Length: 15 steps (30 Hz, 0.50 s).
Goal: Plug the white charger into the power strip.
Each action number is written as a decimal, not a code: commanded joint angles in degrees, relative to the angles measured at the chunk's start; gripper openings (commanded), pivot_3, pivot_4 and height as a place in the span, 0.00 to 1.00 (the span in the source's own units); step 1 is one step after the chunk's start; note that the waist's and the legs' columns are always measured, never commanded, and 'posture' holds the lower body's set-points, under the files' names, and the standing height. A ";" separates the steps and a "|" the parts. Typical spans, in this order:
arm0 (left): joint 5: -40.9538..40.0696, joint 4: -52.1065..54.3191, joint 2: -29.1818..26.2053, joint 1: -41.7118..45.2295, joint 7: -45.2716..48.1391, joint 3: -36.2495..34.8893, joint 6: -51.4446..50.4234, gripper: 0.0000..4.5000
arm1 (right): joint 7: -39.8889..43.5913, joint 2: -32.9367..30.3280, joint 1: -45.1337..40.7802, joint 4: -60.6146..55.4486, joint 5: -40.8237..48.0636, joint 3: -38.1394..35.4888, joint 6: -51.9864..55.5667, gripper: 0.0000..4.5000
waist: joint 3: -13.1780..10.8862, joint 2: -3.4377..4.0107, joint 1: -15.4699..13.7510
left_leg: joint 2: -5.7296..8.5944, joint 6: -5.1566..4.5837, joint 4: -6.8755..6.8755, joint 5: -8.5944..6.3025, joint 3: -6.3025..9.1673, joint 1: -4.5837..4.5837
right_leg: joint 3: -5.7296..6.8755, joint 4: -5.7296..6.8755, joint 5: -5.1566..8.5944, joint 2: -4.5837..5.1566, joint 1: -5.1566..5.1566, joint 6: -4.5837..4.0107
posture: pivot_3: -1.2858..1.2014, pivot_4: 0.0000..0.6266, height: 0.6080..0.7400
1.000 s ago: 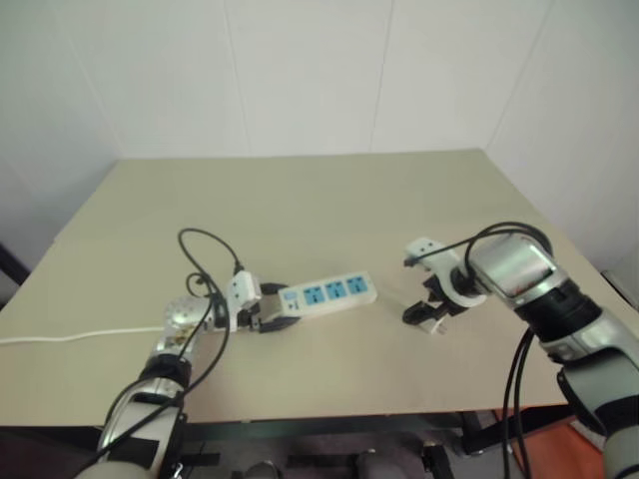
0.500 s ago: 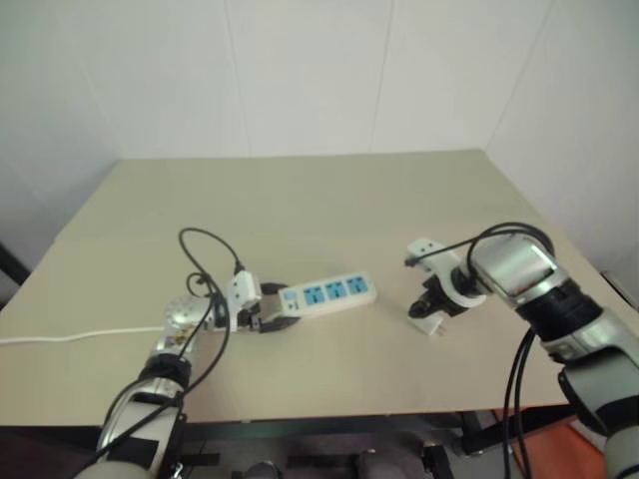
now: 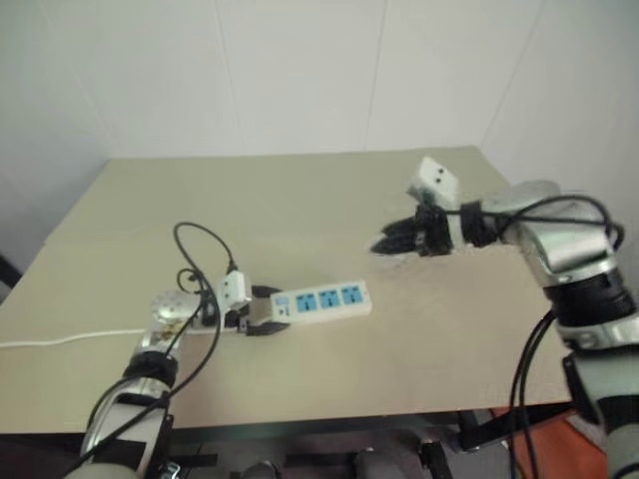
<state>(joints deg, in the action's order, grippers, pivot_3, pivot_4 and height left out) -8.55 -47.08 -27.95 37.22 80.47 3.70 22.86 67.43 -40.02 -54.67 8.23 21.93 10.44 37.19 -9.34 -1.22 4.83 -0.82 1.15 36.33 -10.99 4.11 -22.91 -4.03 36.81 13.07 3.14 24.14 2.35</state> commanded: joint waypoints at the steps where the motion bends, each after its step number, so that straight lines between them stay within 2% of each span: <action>1: 1.13 1.41 -1.38 -2.68 6.30 3.55 -2.34 0.72 | 4.17 4.64 2.45 4.20 4.90 -7.62 -12.39 0.25 | -0.01 -0.01 -0.17 | 0.01 0.00 0.01 0.00 0.00 0.00 | 0.00 0.02 0.00 0.00 0.00 -0.01 | 0.52 0.24 1.00; 6: -0.05 2.79 -2.02 -3.13 10.07 3.80 -5.52 0.72 | 7.09 15.25 6.27 11.22 7.86 -11.99 -24.38 0.25 | -0.01 0.01 -0.64 | -0.02 0.00 0.01 0.00 0.00 0.10 | 0.00 0.11 -0.01 -0.04 -0.05 -0.02 | 0.52 0.24 1.00; 15: 0.80 0.67 -1.61 -1.38 9.82 4.29 -5.70 0.72 | 7.62 26.05 10.66 12.62 10.14 -12.96 -28.98 0.25 | -0.02 0.02 -0.90 | -0.01 -0.01 0.02 0.01 0.03 0.09 | 0.01 0.18 -0.02 -0.03 -0.03 -0.04 | 0.52 0.24 1.00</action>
<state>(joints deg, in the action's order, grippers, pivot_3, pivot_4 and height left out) -10.57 -44.81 -29.21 36.79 89.49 5.70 17.25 74.79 -14.79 -44.95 22.41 30.64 -1.80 10.00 -9.36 -1.20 3.92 -0.83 1.14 36.36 -10.98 4.14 -22.81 -4.02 37.00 13.05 3.11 24.10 2.31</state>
